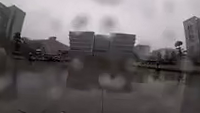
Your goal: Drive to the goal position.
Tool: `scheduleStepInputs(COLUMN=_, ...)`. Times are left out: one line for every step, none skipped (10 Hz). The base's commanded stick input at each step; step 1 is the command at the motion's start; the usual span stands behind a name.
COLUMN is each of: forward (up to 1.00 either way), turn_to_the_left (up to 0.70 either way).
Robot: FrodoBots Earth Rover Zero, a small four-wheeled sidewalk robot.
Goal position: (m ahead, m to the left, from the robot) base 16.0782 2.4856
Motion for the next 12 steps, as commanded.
scheduleStepInputs(forward=0.7, turn_to_the_left=0.0)
scheduleStepInputs(forward=0.7, turn_to_the_left=0.0)
scheduleStepInputs(forward=0.7, turn_to_the_left=0.0)
scheduleStepInputs(forward=0.7, turn_to_the_left=0.0)
scheduleStepInputs(forward=0.7, turn_to_the_left=0.0)
scheduleStepInputs(forward=0.7, turn_to_the_left=0.0)
scheduleStepInputs(forward=0.7, turn_to_the_left=0.0)
scheduleStepInputs(forward=0.7, turn_to_the_left=0.0)
scheduleStepInputs(forward=0.7, turn_to_the_left=0.0)
scheduleStepInputs(forward=0.7, turn_to_the_left=0.0)
scheduleStepInputs(forward=0.7, turn_to_the_left=0.0)
scheduleStepInputs(forward=0.7, turn_to_the_left=0.0)
